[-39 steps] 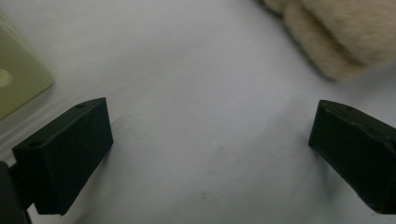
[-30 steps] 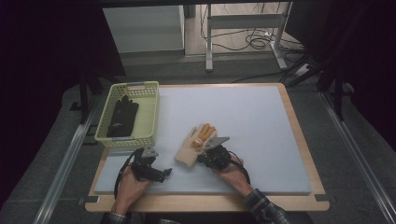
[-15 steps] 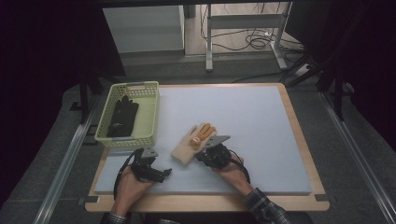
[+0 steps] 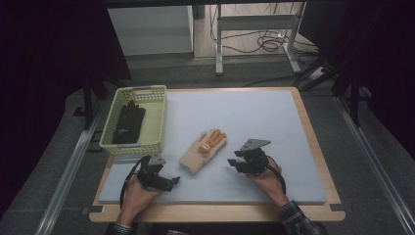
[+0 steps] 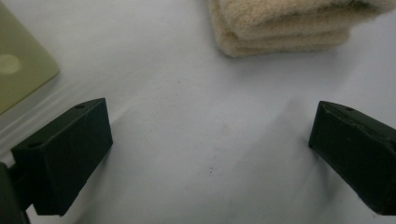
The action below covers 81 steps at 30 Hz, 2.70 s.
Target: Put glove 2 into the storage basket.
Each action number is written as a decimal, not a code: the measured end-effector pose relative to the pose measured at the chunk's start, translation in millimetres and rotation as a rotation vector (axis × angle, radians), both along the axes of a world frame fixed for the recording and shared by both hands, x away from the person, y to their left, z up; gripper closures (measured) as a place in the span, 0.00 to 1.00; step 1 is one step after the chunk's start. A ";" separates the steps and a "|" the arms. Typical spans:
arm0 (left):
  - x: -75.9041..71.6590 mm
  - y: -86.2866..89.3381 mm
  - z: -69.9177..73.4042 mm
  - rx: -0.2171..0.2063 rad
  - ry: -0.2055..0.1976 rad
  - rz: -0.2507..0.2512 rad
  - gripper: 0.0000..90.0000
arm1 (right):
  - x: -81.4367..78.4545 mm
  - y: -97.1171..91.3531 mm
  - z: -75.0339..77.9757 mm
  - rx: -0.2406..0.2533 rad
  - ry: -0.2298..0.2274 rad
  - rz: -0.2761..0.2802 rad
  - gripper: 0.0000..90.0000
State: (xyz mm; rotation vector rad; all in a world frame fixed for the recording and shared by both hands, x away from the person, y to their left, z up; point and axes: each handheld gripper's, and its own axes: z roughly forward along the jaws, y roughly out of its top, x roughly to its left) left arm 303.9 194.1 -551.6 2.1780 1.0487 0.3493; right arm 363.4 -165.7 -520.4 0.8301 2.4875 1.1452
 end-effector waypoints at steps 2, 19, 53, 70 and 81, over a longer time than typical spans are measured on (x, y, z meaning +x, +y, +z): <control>0.3 -1.6 1.3 0.005 0.007 0.004 0.00 | 1.6 -15.9 -0.5 -0.004 -0.003 -0.041 0.47; 17.9 -39.4 33.8 -0.034 0.043 -0.094 0.00 | 6.3 -75.0 -7.5 -0.050 -0.017 -0.194 0.32; 87.3 -109.8 29.2 0.124 0.128 -0.044 0.35 | 8.1 -75.6 -11.9 -0.065 -0.004 -0.209 0.23; 89.4 -100.2 46.7 0.108 0.115 -0.010 0.71 | 6.9 -74.9 -11.8 -0.070 -0.013 -0.211 0.23; 95.0 -89.9 81.8 0.096 0.078 0.017 0.73 | 6.7 -74.9 -11.7 -0.071 -0.014 -0.211 0.23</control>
